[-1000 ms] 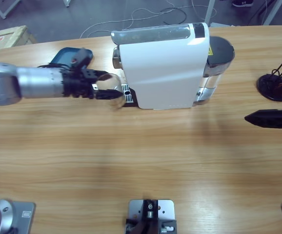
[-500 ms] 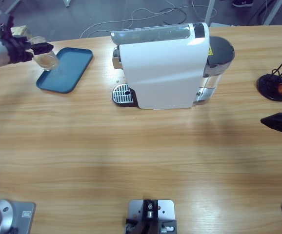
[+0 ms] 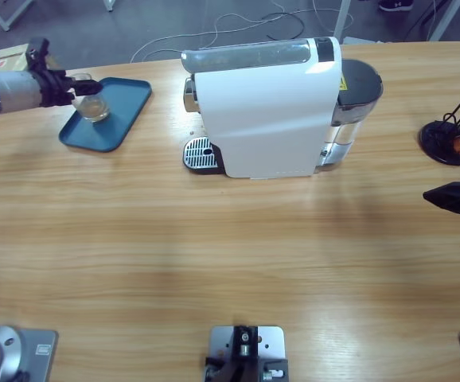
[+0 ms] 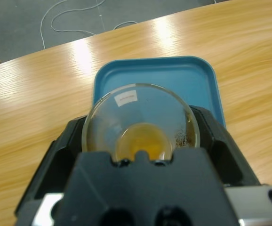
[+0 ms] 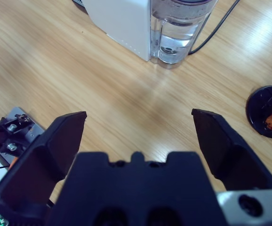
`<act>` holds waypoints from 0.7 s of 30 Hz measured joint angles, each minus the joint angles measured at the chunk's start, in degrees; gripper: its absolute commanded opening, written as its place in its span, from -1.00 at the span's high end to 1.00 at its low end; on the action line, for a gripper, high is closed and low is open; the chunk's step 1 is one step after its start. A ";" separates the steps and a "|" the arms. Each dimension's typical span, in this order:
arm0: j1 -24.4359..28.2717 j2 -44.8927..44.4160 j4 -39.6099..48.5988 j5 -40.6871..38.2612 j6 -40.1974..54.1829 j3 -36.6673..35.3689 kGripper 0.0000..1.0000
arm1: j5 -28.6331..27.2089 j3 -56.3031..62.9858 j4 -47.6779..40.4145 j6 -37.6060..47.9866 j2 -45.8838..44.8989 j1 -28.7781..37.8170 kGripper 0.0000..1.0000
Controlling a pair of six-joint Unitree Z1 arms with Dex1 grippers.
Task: Pour coffee
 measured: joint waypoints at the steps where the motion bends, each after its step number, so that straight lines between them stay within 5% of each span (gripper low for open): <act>1: -0.10 0.32 0.66 0.00 0.00 -0.45 1.00 | 0.00 0.00 0.00 0.00 0.00 0.00 -1.00; 6: -0.31 1.10 2.32 0.00 0.00 -1.26 0.90 | 0.00 0.00 -0.01 0.00 0.01 0.00 -1.00; 7: -0.31 1.10 2.56 0.00 0.00 -1.35 -0.30 | 0.00 0.00 -0.01 0.00 0.01 0.00 -1.00; 8: -0.31 1.10 2.87 0.00 0.00 -1.41 -0.94 | 0.00 0.00 -0.01 0.00 0.01 0.00 -1.00; 21: -0.71 -6.11 4.56 0.00 0.00 1.67 -1.00 | -0.03 -0.43 -0.01 0.00 0.00 0.00 -1.00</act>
